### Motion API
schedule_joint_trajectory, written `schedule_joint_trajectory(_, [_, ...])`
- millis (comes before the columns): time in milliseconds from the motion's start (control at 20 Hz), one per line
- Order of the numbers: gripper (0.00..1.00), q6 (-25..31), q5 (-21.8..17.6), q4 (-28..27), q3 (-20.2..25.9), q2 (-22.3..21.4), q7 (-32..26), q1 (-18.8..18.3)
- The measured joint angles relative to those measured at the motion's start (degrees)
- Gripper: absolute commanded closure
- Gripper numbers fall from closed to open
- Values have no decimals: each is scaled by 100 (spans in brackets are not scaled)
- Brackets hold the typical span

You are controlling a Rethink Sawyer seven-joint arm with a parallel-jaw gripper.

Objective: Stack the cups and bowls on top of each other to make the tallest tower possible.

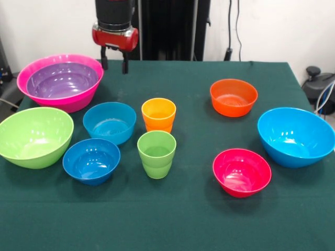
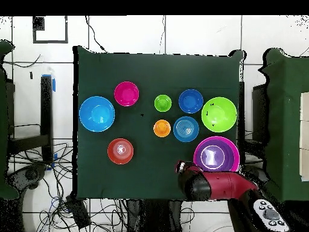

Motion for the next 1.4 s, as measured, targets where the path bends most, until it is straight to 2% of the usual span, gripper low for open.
schedule_joint_trajectory(450, [0, 7, -4, 2, 87, -222, 0, -87])
schedule_joint_trajectory(900, [0, 225, -4, 51, 252, -705, 0, -89])
schedule_joint_trajectory(1400, [0, 225, -4, 42, 273, -483, 0, -89])
